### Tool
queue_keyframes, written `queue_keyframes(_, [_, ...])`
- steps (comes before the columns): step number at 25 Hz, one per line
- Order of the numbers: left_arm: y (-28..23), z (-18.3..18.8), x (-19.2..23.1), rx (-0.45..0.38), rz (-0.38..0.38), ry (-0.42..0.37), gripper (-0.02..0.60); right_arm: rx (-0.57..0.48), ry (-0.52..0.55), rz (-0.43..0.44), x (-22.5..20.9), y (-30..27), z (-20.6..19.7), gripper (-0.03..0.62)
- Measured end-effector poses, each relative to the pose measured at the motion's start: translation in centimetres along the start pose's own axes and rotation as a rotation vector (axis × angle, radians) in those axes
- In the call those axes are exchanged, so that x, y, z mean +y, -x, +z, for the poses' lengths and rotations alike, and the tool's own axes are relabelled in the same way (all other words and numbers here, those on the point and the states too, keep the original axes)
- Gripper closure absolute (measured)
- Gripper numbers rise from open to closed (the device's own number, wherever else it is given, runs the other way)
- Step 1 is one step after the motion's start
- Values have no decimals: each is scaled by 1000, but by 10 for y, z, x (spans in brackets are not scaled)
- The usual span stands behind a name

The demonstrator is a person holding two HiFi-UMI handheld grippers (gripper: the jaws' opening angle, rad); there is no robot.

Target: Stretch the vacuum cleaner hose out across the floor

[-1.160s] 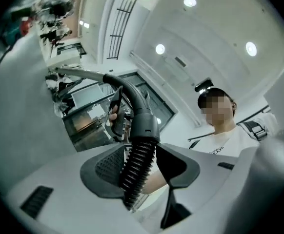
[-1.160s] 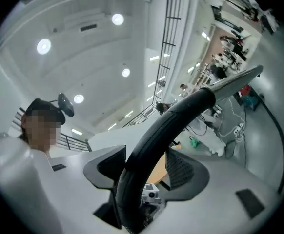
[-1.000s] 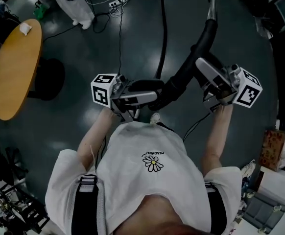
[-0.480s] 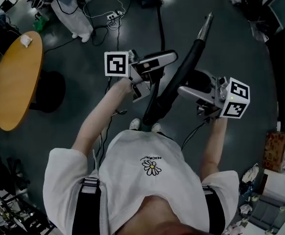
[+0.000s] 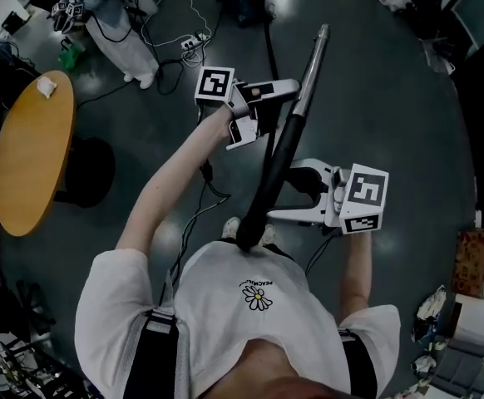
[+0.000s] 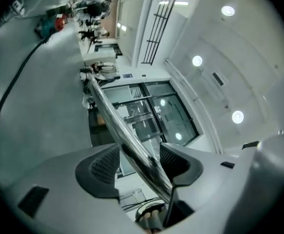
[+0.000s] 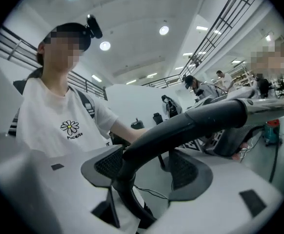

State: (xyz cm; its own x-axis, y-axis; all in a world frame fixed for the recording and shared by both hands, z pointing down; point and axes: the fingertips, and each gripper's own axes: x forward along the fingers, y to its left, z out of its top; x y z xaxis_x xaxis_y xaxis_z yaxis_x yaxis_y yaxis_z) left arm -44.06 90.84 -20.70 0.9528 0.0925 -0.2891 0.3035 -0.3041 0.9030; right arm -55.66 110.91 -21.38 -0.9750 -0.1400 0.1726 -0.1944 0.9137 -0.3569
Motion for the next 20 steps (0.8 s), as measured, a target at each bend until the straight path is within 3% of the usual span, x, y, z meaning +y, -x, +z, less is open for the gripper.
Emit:
queue_keyframes(4, [0,-16,15,63,-24,133,330,70,46,26,7,-14,-8,315])
queue_keyframes(7, [-6,-34,21,92,-59,199,330,119,189,-10,8,-17,-10,316])
queue_keyframes(8, [-8,-42,23,83,-79,247,330,123,254,-35,7,-18,-8,335])
queue_keyframes(9, [-9,-49,25,53,-107,320,330,105,276,-48,4,-19,-6,457])
queue_keyframes(11, [-11,-64,32,-58,-207,508,330,-1,168,8,1,-23,3,470])
queue_keyframes(13, [-17,-82,30,-137,-353,656,331,-128,17,128,0,-24,8,473])
queue_keyframes(15, [-29,-95,15,-81,-423,658,331,-202,-86,207,6,-21,7,482])
queue_keyframes(17, [-41,-91,-2,-29,-411,576,331,-273,-160,218,9,-14,9,482])
queue_keyframes(20, [-48,-64,-16,-88,-440,519,331,-367,-228,161,-3,-1,15,480])
